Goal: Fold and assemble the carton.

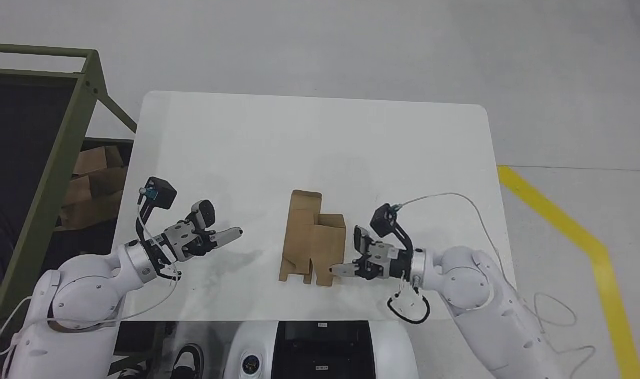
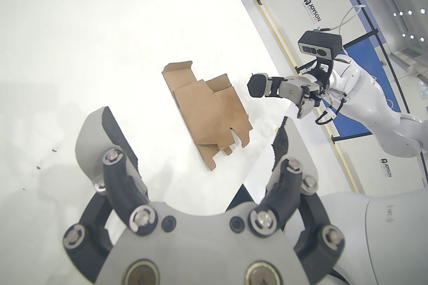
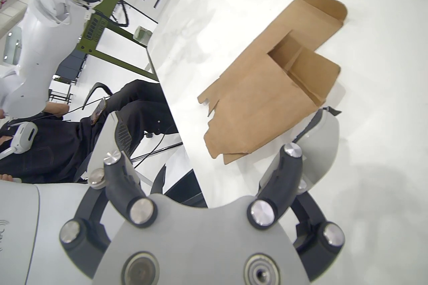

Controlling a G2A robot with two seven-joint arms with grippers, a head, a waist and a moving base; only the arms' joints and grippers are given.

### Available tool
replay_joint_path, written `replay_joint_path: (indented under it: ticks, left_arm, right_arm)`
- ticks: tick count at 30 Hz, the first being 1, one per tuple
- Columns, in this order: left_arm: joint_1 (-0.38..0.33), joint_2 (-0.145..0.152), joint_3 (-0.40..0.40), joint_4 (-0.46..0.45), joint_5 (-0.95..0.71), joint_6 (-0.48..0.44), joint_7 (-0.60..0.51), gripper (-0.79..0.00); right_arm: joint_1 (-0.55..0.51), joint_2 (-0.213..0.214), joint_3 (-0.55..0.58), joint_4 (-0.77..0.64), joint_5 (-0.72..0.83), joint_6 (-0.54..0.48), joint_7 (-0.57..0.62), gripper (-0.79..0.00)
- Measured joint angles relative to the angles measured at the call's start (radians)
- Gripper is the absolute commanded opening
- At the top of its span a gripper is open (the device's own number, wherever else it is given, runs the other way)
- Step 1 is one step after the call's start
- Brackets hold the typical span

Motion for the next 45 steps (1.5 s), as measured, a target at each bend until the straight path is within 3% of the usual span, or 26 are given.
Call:
replay_joint_path:
  ticks: [7, 17, 21, 25, 37, 45]
  left_arm:
    - [0.000, 0.000, 0.000, 0.000, 0.000, 0.000, 0.000, 0.000]
    - [0.000, 0.000, 0.000, 0.000, 0.000, 0.000, 0.000, 0.000]
    - [-0.051, 0.002, 0.044, 0.037, -0.027, 0.080, -0.017, 0.000]
    - [-0.130, 0.011, 0.086, 0.075, -0.124, 0.168, -0.112, 0.000]
    - [-0.274, 0.046, 0.112, 0.235, -0.421, 0.295, -0.485, 0.000]
    - [-0.321, 0.060, 0.137, 0.284, -0.477, 0.305, -0.568, 0.000]
  right_arm:
    - [0.019, 0.008, -0.021, 0.051, 0.087, -0.062, 0.039, 0.000]
    - [0.018, 0.009, -0.020, 0.062, 0.097, -0.046, 0.029, 0.000]
    - [0.010, 0.009, -0.020, 0.064, 0.082, -0.018, -0.004, 0.000]
    - [0.007, 0.011, -0.026, 0.093, 0.111, -0.001, -0.021, 0.000]
    - [0.122, -0.003, -0.111, 0.286, 0.292, -0.071, 0.027, 0.000]
    - [0.184, -0.018, -0.171, 0.375, 0.336, -0.086, 0.028, 0.000]
